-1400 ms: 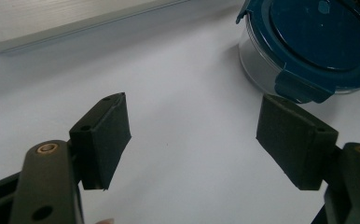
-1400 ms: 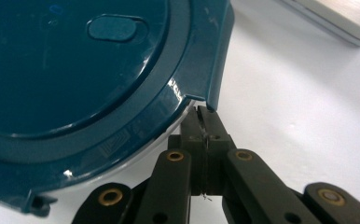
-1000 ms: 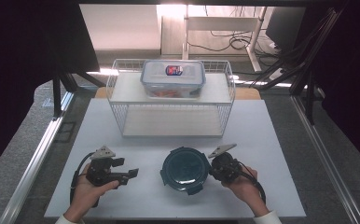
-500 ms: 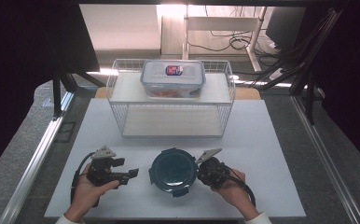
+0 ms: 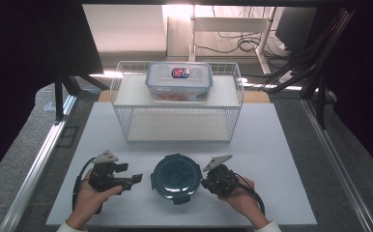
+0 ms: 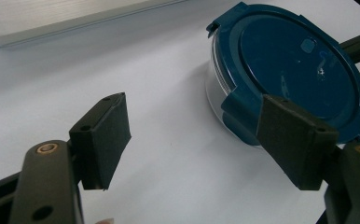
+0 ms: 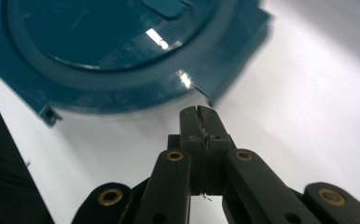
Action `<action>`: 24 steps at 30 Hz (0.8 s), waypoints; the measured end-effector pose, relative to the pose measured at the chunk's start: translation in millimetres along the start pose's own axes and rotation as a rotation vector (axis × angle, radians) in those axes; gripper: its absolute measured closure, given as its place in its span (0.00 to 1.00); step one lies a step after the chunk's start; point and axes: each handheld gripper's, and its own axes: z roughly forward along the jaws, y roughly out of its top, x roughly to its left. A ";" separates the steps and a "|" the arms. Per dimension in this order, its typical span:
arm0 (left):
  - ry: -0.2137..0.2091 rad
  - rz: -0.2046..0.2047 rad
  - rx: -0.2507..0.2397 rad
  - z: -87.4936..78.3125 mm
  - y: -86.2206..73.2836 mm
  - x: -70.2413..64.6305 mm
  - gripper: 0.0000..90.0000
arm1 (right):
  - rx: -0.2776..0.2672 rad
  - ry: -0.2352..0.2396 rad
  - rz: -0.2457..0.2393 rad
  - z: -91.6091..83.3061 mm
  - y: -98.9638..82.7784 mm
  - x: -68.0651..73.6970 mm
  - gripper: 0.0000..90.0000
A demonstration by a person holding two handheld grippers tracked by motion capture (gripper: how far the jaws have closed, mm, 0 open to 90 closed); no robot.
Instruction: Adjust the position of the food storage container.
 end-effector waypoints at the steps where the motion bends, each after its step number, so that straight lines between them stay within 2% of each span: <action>1: -0.001 -0.002 -0.001 -0.2 0.0 0.2 0.28 | -0.012 0.002 0.012 -5.0 -2.8 -2.0 0.99; 5: -0.002 -0.013 -0.006 -0.4 -0.1 0.6 0.27 | -0.092 0.004 0.077 -25.1 -11.8 -14.4 0.99; 6: -0.001 -0.022 -0.008 -0.5 0.0 0.4 0.27 | -0.092 0.004 0.077 -25.1 -11.8 -14.4 0.99; 7: 0.003 -0.032 -0.010 -0.8 0.3 0.3 0.26 | -0.130 0.015 0.110 -31.8 -13.5 -19.8 0.99; 8: 0.006 -0.038 -0.011 -1.0 0.5 0.3 0.25 | -0.145 0.023 0.123 -33.8 -13.8 -21.2 0.95; 9: 0.010 -0.046 -0.015 -1.1 0.6 0.3 0.25 | -0.167 0.032 0.134 -35.8 -14.2 -23.2 0.89; 11: 0.024 -0.055 -0.010 -1.4 0.8 0.2 0.23 | -0.213 0.017 0.180 -38.4 -14.4 -25.8 0.61; 13: 0.033 -0.063 -0.008 -1.6 1.2 -0.2 0.22 | -0.242 0.005 0.216 -39.4 -14.5 -28.1 0.48; 14: 0.031 -0.067 -0.009 -1.9 1.3 -0.3 0.22 | -0.254 0.018 0.236 -39.3 -14.6 -29.2 0.43; 17: 0.019 -0.081 -0.015 -3.1 1.7 -0.3 0.21 | -0.268 0.036 0.261 -39.0 -14.7 -31.3 0.36; 24: 0.004 -0.086 -0.022 -4.6 2.1 -1.1 0.21 | -0.264 0.056 0.273 -36.3 -14.5 -32.1 0.31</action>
